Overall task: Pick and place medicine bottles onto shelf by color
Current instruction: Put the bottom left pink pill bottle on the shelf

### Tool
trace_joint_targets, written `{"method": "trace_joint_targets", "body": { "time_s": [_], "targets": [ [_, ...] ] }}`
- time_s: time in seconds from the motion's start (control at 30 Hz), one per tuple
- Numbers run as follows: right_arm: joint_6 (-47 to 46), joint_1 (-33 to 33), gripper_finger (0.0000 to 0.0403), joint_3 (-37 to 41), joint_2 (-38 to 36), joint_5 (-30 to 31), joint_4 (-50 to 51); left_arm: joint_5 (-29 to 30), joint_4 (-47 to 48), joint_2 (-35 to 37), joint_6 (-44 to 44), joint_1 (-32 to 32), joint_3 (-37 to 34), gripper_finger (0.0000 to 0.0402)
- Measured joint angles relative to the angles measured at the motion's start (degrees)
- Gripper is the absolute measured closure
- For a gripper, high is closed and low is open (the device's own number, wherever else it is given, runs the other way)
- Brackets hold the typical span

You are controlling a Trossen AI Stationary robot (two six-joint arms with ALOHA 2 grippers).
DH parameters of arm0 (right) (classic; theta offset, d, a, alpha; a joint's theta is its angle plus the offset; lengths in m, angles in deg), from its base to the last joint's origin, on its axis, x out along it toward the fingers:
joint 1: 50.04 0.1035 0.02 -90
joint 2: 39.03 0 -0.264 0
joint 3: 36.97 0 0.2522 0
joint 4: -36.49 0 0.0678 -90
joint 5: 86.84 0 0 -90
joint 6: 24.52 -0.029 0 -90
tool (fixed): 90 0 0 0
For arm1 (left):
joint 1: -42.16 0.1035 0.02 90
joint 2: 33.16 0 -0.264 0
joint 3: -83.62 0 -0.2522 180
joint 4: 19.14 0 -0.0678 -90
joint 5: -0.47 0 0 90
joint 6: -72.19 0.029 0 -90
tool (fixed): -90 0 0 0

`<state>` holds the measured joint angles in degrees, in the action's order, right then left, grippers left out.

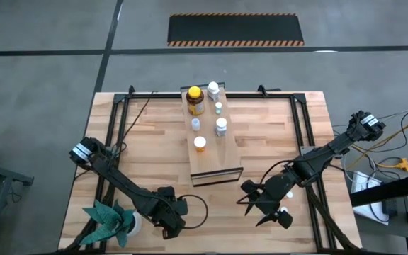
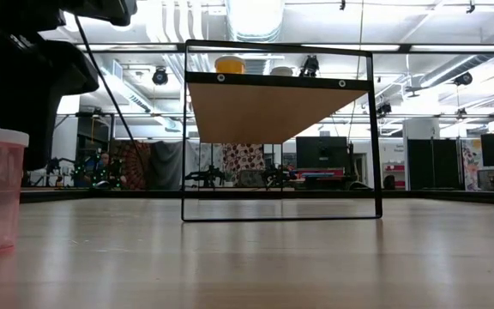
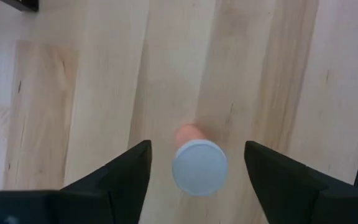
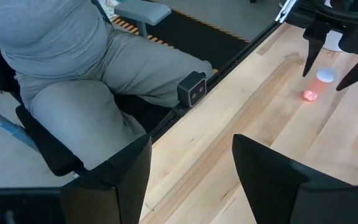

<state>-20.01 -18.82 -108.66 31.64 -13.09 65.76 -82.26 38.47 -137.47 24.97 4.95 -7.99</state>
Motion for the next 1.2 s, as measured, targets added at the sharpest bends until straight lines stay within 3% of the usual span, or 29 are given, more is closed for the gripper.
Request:
{"method": "trace_joint_targets", "body": {
  "time_s": [0.47, 0.63, 0.87, 1.2],
  "targets": [
    [0.0, 0.0, 0.0188, 0.0, 0.0, 0.0, 0.0, -2.0, 0.2, 0.2, 0.0, 0.1, 1.0, 0.0312],
    [0.0, 0.0, 0.0188, 0.0, 0.0, 0.0, 0.2, -5.5, 2.3, 1.0, -1.8, 1.6, 4.9, 0.0312],
    [0.8, 0.0, 0.0188, 0.0, 0.0, 0.0, 0.9, -10.2, 17.7, 1.0, 0.2, 5.3, 16.0, 0.0304],
    [1.5, 0.0, 0.0188, 0.0, 0.0, 0.0, 1.8, -8.7, 39.0, 1.0, 9.5, 10.7, 35.8, 0.0301]
  ]
}}
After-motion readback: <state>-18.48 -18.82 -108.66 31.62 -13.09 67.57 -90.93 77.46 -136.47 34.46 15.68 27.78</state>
